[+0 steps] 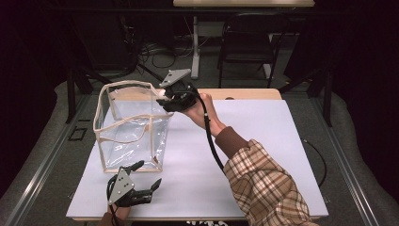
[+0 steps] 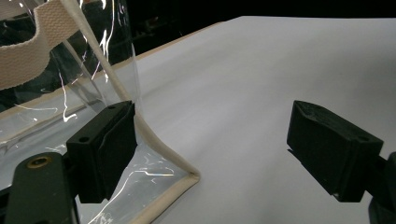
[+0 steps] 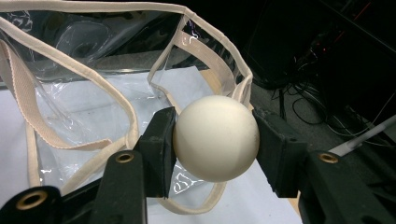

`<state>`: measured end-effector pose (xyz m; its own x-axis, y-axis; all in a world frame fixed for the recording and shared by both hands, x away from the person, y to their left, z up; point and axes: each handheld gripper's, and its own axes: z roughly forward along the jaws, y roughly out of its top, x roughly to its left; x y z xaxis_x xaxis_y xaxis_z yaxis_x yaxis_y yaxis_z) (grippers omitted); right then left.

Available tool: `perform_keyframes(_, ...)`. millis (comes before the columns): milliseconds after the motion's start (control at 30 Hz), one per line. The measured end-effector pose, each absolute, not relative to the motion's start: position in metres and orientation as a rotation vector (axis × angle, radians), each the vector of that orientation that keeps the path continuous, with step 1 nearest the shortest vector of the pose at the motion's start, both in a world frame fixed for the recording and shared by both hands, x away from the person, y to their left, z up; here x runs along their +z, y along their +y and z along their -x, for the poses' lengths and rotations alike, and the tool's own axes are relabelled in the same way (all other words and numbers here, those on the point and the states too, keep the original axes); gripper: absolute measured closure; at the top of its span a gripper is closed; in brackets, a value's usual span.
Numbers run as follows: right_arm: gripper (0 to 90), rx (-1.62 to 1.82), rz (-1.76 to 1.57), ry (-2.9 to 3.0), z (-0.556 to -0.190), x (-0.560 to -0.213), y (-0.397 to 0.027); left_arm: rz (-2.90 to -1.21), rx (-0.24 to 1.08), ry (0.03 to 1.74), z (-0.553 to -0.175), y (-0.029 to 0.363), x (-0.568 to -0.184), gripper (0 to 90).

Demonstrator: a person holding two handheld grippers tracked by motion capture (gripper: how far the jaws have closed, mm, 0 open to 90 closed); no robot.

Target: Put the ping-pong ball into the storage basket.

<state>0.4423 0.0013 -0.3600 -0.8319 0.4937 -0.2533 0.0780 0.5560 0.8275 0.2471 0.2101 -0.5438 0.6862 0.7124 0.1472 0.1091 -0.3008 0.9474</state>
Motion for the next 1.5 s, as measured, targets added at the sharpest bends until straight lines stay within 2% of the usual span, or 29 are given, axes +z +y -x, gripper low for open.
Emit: perform_keyframes(1500, 51.0, 1.176, -0.429, 2.374, -0.451, -0.36, 0.035, -1.8, 0.689, 0.649, -0.247, 0.211, -0.543, 15.8)
